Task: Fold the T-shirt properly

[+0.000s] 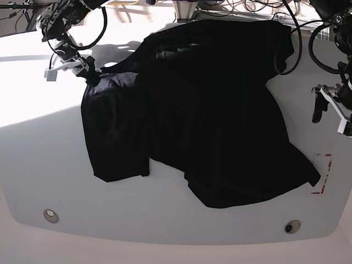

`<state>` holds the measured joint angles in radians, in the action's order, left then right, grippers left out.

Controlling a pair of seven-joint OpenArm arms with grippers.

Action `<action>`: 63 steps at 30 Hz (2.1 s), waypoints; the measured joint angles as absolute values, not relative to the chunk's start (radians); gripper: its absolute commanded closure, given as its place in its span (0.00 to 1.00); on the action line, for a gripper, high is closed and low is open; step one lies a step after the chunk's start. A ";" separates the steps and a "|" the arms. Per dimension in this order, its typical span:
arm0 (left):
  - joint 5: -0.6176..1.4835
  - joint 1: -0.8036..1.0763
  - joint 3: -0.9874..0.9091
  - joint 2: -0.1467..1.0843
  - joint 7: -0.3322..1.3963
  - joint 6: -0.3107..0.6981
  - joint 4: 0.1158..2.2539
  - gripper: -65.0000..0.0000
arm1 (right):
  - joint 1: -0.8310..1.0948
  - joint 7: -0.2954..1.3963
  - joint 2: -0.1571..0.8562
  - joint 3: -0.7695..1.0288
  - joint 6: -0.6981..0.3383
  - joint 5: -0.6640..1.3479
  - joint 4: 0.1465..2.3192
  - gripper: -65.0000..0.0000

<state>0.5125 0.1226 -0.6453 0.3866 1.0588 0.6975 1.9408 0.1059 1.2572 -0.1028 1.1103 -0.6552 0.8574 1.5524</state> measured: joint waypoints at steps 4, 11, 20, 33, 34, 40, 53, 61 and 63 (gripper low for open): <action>0.513 0.125 -0.645 0.387 1.059 0.698 1.941 0.25 | 0.106 1.253 -0.102 1.113 -0.655 0.888 1.525 0.38; 0.513 0.130 -0.646 0.387 1.058 0.698 1.941 0.25 | 0.104 1.249 -0.099 1.059 -0.656 0.879 1.524 0.39; 0.513 0.138 -0.646 0.385 1.061 0.698 1.940 0.25 | 0.121 1.235 -0.127 0.996 -0.656 0.898 1.522 0.39; 0.502 0.121 -0.640 0.384 1.058 0.698 1.929 0.25 | 0.126 1.259 -0.100 0.944 -0.603 0.846 1.517 1.00; 0.490 0.113 -0.637 0.384 1.060 0.701 1.922 0.25 | 0.126 1.266 -0.091 0.931 -0.602 0.844 1.517 1.00; 0.472 -0.002 -0.594 0.380 1.054 0.705 1.784 0.25 | 0.123 1.265 -0.074 0.901 -0.599 0.839 1.515 1.00; 0.301 -0.360 -0.604 0.380 1.024 0.694 1.228 0.24 | 0.130 1.250 -0.030 0.849 -0.599 0.838 1.524 1.00; 0.245 -0.498 -0.606 0.388 0.851 0.700 0.931 0.24 | 0.132 1.216 -0.008 0.789 -0.595 0.838 1.579 1.00; 0.217 -0.527 -0.606 0.387 0.809 0.693 0.864 0.24 | 0.132 1.216 -0.008 0.785 -0.595 0.838 1.585 1.00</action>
<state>0.2173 -0.5270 -0.6064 0.3874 0.8085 0.6926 0.8642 0.1322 1.2163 -0.0082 0.7849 -0.5949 0.8379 1.5852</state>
